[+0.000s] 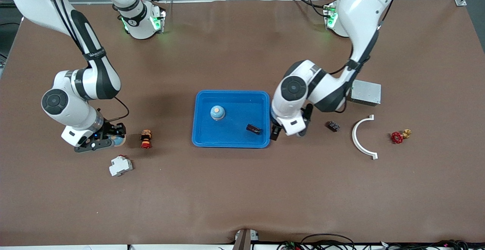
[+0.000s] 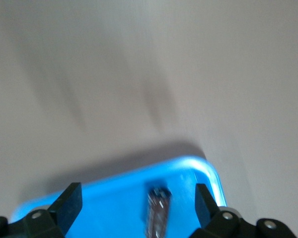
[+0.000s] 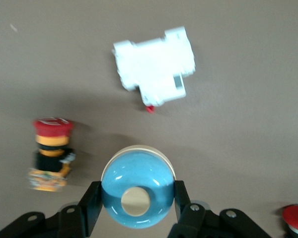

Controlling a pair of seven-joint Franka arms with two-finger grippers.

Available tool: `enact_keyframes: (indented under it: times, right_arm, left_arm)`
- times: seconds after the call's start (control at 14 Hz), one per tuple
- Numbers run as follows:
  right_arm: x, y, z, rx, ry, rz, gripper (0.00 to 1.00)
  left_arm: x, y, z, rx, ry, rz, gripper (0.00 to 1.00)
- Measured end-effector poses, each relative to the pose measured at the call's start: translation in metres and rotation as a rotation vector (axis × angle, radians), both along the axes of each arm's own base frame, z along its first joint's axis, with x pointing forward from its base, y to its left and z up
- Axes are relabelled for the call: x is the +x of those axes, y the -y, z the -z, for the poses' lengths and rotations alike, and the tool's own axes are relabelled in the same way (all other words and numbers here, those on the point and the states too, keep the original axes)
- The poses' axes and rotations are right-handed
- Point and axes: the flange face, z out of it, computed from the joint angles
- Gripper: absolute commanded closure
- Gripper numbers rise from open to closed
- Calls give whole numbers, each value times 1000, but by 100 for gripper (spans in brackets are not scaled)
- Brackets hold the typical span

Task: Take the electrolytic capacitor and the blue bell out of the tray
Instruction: 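Place the bell by the red button while the left gripper grasps another capacitor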

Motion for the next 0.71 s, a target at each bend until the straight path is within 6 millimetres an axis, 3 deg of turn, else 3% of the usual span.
enact_keyframes:
  times: [0.14,0.36,0.71]
  right_arm:
    - [-20,13,23,6,-7,-9,100]
    - [-36,35,37,9,-17,-9,100]
    - [-44,37,45,15,23,-14,100]
  left_arm:
    - [-9,22,15,-29,9,-15,0]
    - [-24,46,32,-52,11,-21,0]
    - [-35,56,58,-49,2,-22,0]
